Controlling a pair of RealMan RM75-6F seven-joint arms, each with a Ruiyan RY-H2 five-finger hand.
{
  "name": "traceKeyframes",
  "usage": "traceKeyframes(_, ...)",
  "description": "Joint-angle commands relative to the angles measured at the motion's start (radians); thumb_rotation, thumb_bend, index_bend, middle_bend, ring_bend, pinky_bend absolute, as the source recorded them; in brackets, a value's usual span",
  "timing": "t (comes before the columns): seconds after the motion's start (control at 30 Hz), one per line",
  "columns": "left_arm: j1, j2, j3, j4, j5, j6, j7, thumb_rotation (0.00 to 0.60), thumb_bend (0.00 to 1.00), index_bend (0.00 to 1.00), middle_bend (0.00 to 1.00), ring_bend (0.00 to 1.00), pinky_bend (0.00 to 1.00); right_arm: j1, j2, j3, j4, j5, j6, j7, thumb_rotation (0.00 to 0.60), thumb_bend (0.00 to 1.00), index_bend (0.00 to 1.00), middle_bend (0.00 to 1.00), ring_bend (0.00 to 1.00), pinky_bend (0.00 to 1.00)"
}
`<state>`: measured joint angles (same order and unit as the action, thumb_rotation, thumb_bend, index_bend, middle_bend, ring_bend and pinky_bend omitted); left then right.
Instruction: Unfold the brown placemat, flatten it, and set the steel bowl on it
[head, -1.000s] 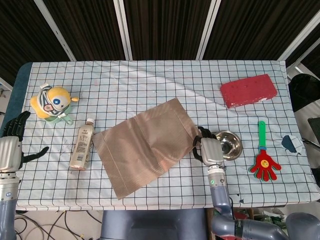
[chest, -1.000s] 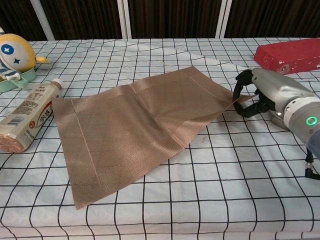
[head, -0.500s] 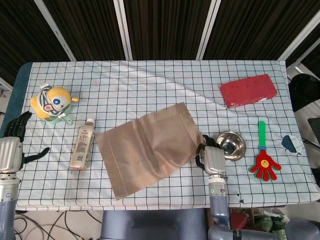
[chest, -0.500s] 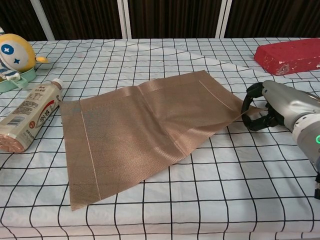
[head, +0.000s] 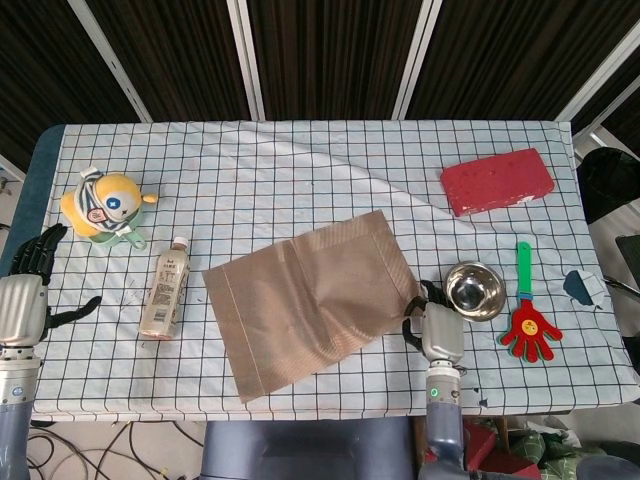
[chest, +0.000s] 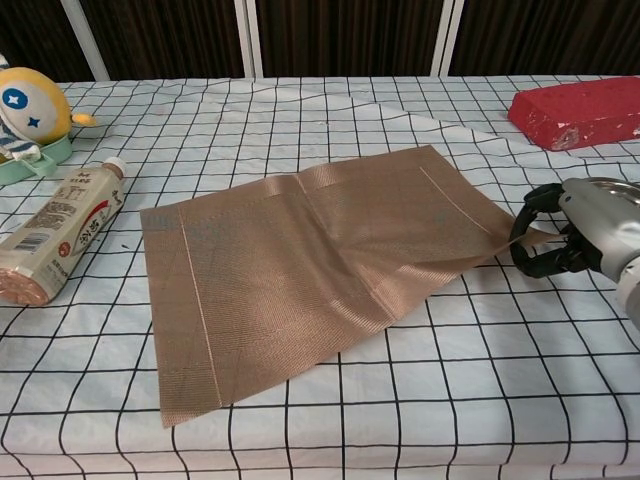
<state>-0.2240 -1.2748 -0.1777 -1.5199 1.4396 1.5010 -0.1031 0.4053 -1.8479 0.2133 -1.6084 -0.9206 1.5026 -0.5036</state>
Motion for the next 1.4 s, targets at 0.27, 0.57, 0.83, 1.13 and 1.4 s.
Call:
traceKeyframes(0.27,-0.001,0.002,0.005,-0.002,0.007,-0.002,-0.004,0.6,0.01,0.06,0.05,0.07,0.1,-0.052,0.005,-0.029,-0.014,-0.05,0.032,0.052,0.6,0.57,0.68,0.13,0.12,0.22)
traceKeyframes(0.57,-0.001,0.006,0.008,-0.003,0.015,0.0,-0.013,0.6,0.01,0.06,0.05,0.07,0.1,-0.086,-0.008,-0.051,-0.009,-0.072,0.035,0.07,0.6,0.57,0.68,0.13,0.12,0.22)
traceKeyframes(0.83,-0.002,0.006,0.007,-0.007,0.017,0.003,-0.015,0.6,0.01,0.06,0.05,0.07,0.1,-0.087,-0.057,-0.033,0.019,-0.077,0.028,0.066,0.6,0.57,0.68,0.13,0.11,0.22)
traceKeyframes(1.13,-0.003,0.007,0.007,-0.009,0.016,0.002,-0.018,0.6,0.01,0.06,0.05,0.07,0.1,-0.088,-0.111,-0.002,0.035,-0.067,0.016,0.05,0.6,0.57,0.68,0.13,0.1,0.21)
traceKeyframes(1.4,-0.004,0.011,0.006,-0.011,0.016,0.003,-0.025,0.6,0.01,0.06,0.05,0.07,0.1,-0.099,-0.126,-0.006,0.043,-0.078,0.007,0.038,0.6,0.52,0.59,0.1,0.08,0.21)
